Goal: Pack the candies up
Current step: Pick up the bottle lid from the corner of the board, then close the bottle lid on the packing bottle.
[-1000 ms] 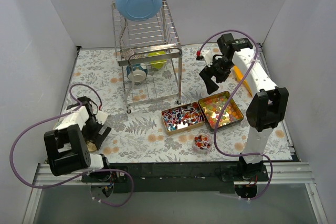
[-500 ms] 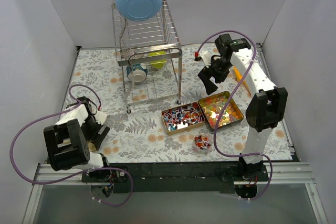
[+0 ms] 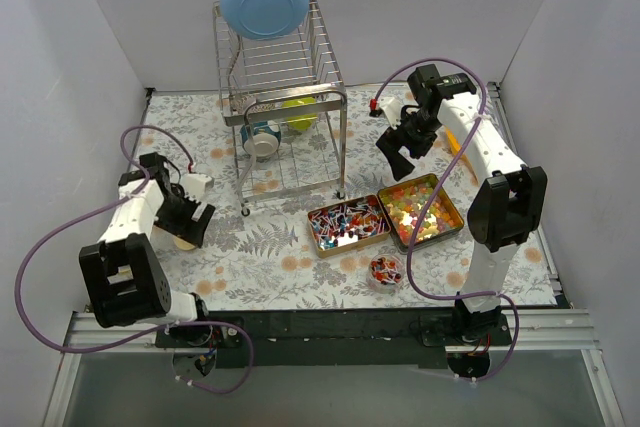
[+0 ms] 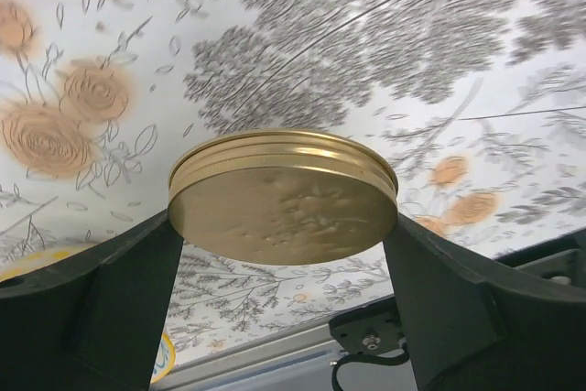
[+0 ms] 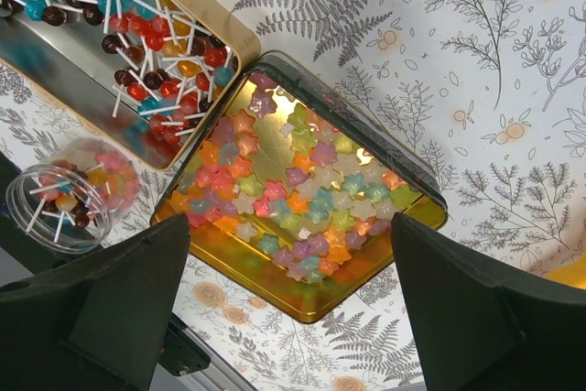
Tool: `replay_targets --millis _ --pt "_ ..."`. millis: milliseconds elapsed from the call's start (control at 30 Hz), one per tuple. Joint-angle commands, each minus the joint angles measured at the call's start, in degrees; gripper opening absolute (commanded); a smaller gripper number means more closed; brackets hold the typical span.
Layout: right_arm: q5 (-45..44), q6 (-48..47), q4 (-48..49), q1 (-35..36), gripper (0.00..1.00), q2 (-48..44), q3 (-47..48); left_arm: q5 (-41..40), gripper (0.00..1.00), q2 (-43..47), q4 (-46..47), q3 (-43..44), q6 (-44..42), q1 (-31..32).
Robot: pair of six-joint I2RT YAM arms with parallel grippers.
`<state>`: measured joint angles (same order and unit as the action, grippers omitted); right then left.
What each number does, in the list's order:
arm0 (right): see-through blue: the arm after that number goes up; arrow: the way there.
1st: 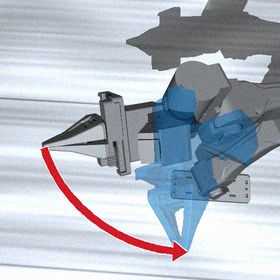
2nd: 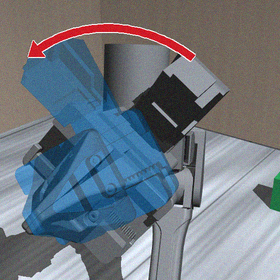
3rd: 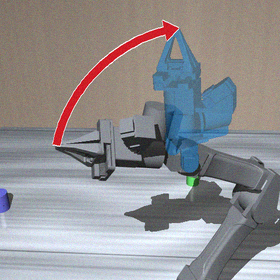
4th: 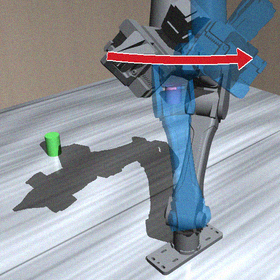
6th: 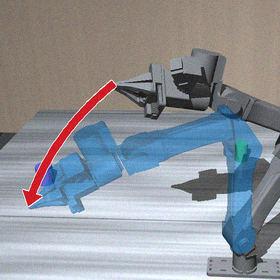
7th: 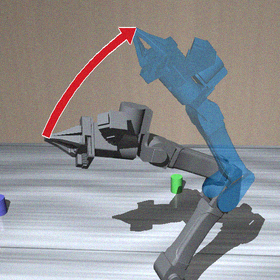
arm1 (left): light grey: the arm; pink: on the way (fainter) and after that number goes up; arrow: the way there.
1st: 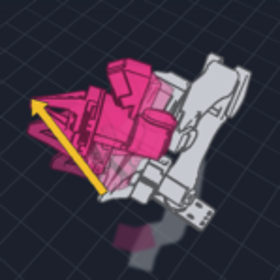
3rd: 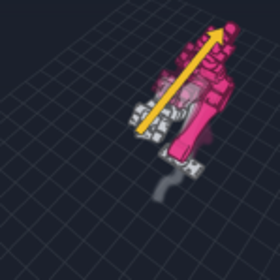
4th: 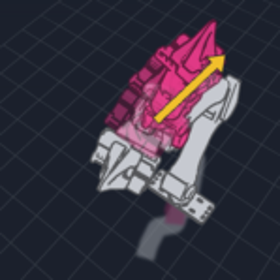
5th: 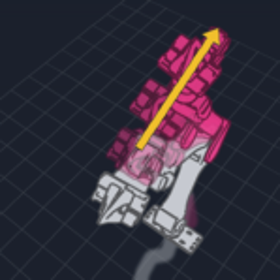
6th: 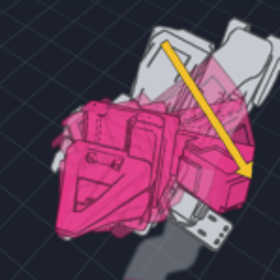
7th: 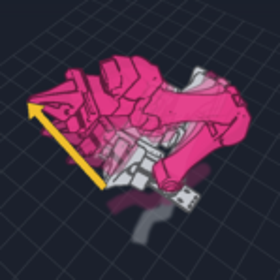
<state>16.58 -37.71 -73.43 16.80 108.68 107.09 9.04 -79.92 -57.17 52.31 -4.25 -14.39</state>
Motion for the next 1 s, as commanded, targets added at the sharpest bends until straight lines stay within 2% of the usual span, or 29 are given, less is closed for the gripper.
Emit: replay_targets --millis 0,167,267,333,367,433,567,633,667,767,833,967 --pt "-1.37 0.53 1.70 0.17 0.98 -3.30 0.49 10.02 0.68 4.06 -6.72 5.16 0.83 4.10" --pt "-4.88 2.38 4.17 -1.06 0.98 -3.57 2.68 18.19 0.68 7.93 -16.27 11.48 -0.84 8.84" --pt "-6.38 3.52 5.22 -3.43 0.98 -3.57 3.91 26.10 0.69 11.09 -22.44 13.42 -2.96 11.92" --pt "-6.91 4.05 5.92 -6.23 0.98 -3.74 4.71 27.70 0.70 15.39 -22.55 12.90 -2.34 15.51" --pt "-7.00 4.05 6.02 -7.29 0.98 -3.74 4.88 27.79 0.71 16.80 -22.38 12.38 -2.08 19.80" --pt "-7.00 4.23 6.02 -10.54 0.98 -3.92 5.06 28.83 0.72 20.23 -22.20 11.06 -0.85 23.60" --pt "-6.21 3.97 6.54 -14.86 0.98 -5.58 3.66 32.26 0.71 21.65 -20.71 10.26 3.90 31.51" --pt "-6.03 3.53 6.63 -16.00 0.98 -6.11 2.61 33.15 0.71 21.82 -17.30 10.35 9.42 34.94" --pt "-6.21 3.44 6.81 -16.18 0.98 -6.64 2.43 32.45 0.72 21.56 -15.62 10.35 11.61 39.57" --pt "-6.56 3.35 6.81 -16.27 0.98 -6.91 2.95 28.94 0.71 18.32 -10.78 11.66 17.17 48.90" --pt "-6.73 3.52 7.07 -17.94 0.98 -6.99 3.65 29.19 0.71 15.51 -9.37 14.46 18.83 50.33" --pt "-8.22 4.05 8.21 -18.55 0.98 -6.56 5.49 24.46 0.72 8.04 -5.50 19.92 23.40 58.66"
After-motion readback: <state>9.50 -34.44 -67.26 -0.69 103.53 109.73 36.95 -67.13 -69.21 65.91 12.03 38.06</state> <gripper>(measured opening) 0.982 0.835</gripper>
